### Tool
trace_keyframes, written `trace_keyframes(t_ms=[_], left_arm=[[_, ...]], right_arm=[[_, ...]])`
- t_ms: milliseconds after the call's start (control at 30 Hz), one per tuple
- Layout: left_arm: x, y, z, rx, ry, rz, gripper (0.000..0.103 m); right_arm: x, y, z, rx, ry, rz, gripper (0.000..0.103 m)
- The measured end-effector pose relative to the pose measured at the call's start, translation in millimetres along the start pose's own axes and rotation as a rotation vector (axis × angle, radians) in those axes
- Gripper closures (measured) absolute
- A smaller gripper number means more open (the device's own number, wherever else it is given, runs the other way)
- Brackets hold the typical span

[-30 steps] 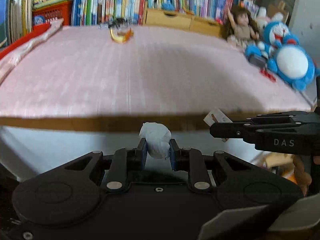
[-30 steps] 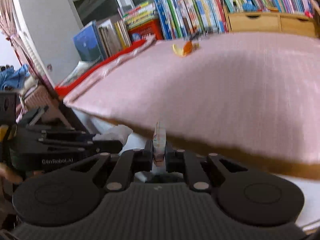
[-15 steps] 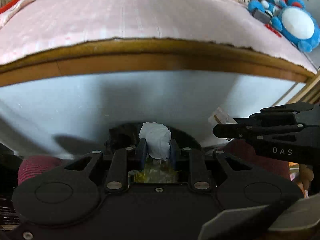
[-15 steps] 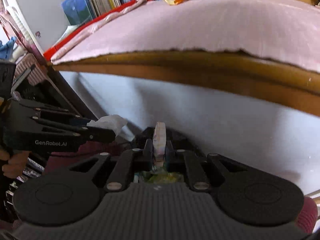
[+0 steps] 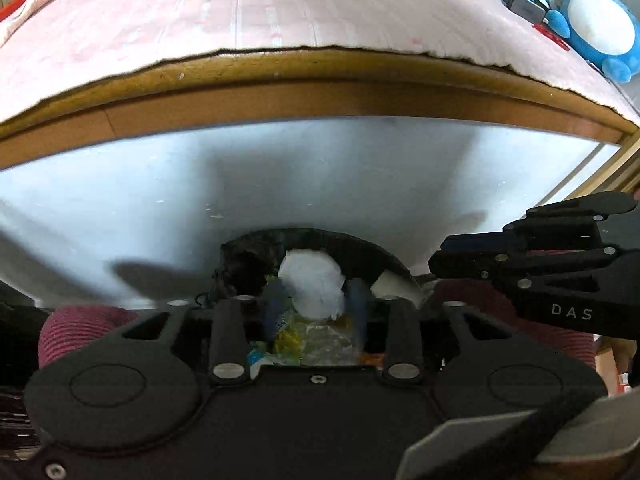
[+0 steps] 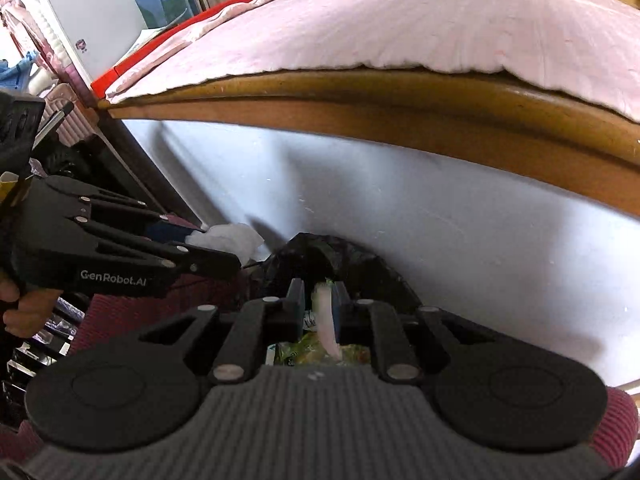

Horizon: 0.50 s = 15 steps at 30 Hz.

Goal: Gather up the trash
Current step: 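Open both tools to drop tissue and paper strip into the bag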

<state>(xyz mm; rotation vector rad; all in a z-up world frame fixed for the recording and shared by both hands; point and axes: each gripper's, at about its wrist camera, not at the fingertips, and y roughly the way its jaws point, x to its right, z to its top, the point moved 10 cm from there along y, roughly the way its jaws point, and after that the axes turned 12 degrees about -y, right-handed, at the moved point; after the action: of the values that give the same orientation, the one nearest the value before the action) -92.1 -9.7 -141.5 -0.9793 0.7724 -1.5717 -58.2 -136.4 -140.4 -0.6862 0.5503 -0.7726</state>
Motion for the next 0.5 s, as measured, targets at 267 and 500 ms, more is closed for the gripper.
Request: trace_keyframes(t_ms=[267,500], left_arm=[[0.1,-5.7,6.3,0.030,0.002,0.018,0.052],[2.2,-30.7,30.7,0.137,0.036,0.022,0.042]], right_arm=[[4.9,-4.9,7.1,0.027,0.013,-0.007,0.048],[9.3,-17.3,23.8,0.077,0.019,-0.004,0.040]])
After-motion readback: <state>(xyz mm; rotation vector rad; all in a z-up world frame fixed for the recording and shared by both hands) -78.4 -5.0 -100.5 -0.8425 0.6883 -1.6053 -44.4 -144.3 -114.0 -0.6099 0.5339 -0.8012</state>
